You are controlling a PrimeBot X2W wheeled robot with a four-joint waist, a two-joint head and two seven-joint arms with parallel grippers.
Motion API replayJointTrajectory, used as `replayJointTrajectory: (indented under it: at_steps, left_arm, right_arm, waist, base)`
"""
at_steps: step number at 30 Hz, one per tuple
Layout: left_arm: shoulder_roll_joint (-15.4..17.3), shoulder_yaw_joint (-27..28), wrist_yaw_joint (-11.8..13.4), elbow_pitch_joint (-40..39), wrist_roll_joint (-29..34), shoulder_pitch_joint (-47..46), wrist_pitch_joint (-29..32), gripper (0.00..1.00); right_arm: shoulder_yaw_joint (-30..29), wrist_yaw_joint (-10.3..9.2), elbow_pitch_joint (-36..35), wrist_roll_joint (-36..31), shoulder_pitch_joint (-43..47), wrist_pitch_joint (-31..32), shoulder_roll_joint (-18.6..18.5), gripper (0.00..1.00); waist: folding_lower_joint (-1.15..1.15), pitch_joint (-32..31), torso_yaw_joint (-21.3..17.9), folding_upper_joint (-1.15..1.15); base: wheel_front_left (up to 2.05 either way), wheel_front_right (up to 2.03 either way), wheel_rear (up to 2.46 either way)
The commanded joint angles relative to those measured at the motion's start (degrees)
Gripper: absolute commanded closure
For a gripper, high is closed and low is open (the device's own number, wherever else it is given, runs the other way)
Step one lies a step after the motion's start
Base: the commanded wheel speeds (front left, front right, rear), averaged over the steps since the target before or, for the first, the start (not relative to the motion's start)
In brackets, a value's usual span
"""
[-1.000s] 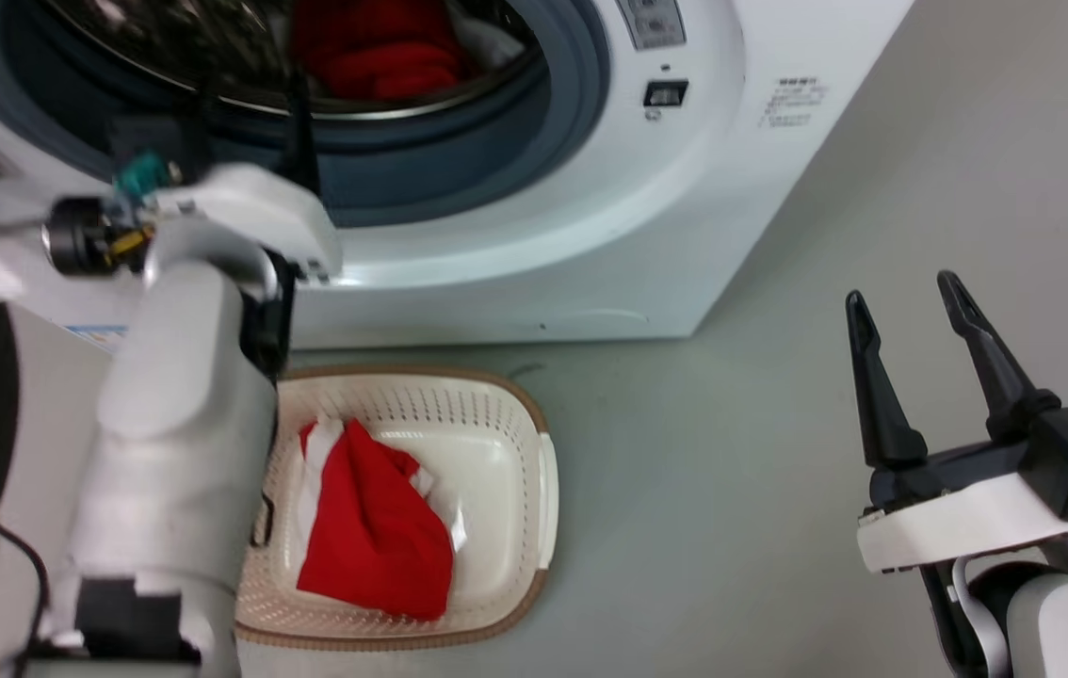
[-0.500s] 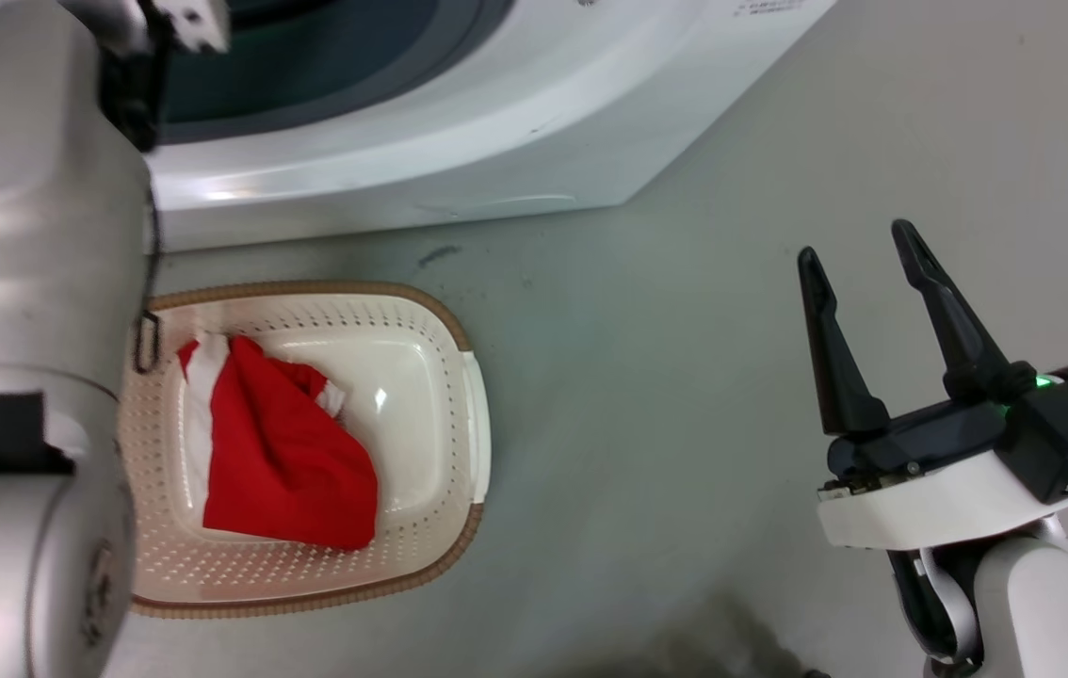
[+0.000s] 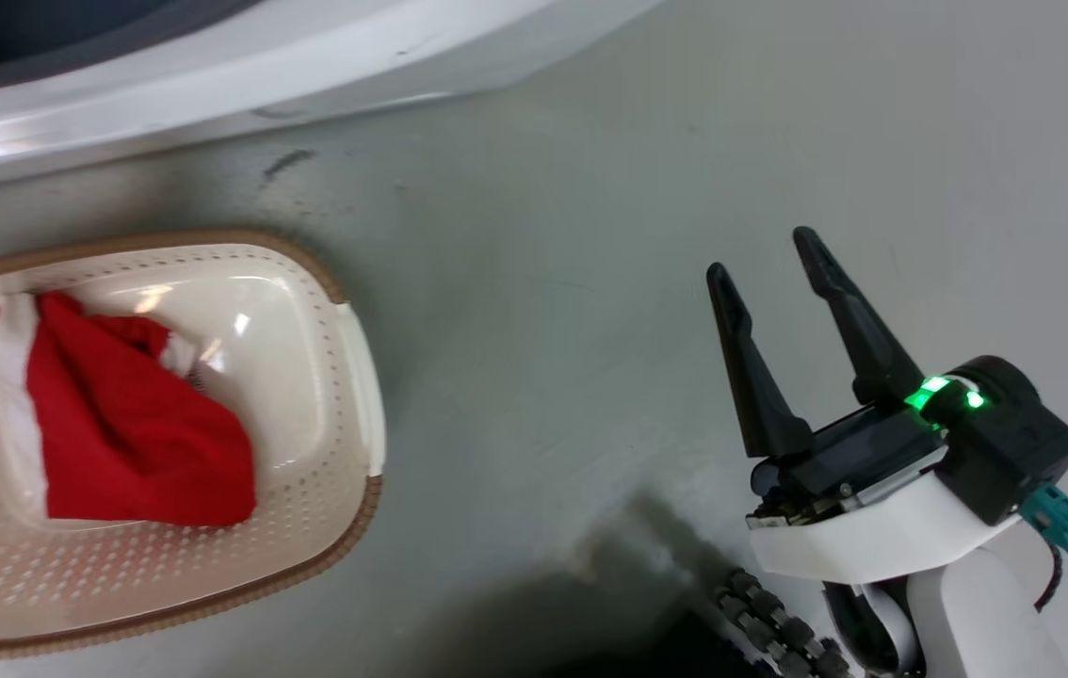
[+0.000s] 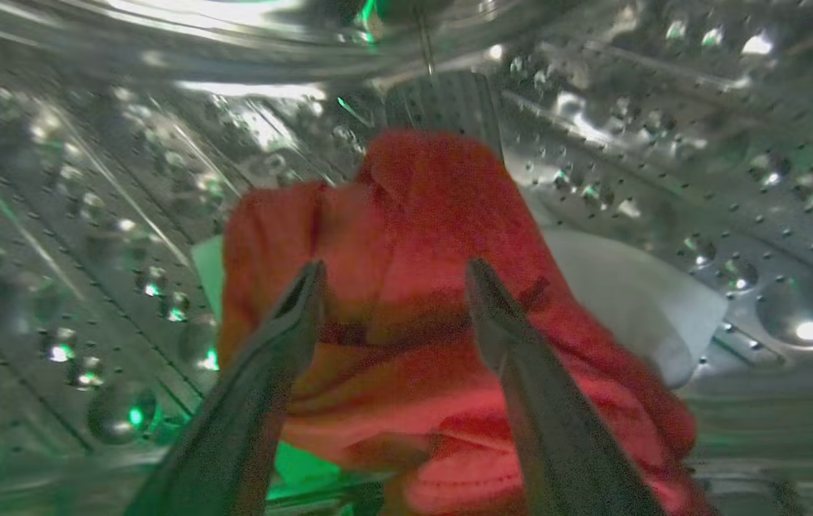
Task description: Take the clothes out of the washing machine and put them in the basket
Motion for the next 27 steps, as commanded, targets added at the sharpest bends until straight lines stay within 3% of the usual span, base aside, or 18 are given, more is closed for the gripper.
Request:
replayJointTrajectory:
  at_steps: [1,8,9,11,22,27]
  left_arm:
    - [0.76,-0.20,0.32,0.48,-0.10,-1.37,1.92,0.00]
    - [2.28,-0.83,1.32,1.94,-0.22,-1.91,9.04,0.00]
    - [2.38,-1.02,1.42,1.89,-0.14,-1.95,9.53,0.15]
    - [2.46,-1.06,1.75,2.06,-0.39,-1.81,10.71,1.00]
    - [3.23,-1.50,4.77,-3.88,-0.60,-0.27,2.74,1.00]
    - [2.92,-1.67,5.39,-8.63,-1.04,3.03,-7.94,1.00]
  right_arm:
    - [0.71,-0.04,0.65,0.70,-1.16,-0.90,0.12,0.00]
    - [2.54,-0.04,2.54,2.32,-1.61,-2.55,0.11,0.00]
    - [2.69,-0.04,2.73,2.53,-1.76,-2.79,0.11,0.00]
    - [2.90,-0.04,3.15,2.84,-2.04,-2.96,0.10,0.00]
    - [3.29,-0.04,4.54,3.55,-3.23,-3.81,0.10,0.00]
    - [2.49,-0.04,5.40,2.79,-3.65,-3.97,0.08,0.00]
  waist:
    - [-0.01,2.73,-2.83,0.00]
    - [-0.01,3.92,-4.09,0.00]
    - [-0.01,3.91,-4.18,0.00]
    - [-0.01,3.82,-4.30,0.00]
    - [-0.01,2.35,-4.02,0.00]
    - [-0.01,0.08,-2.79,0.00]
  base:
    - [0.00,0.00,0.00]
    - [0.00,0.00,0.00]
    - [0.00,0.00,0.00]
    - [0.00,0.00,0.00]
    - [0.00,0.00,0.00]
    - [0.00,0.00,0.00]
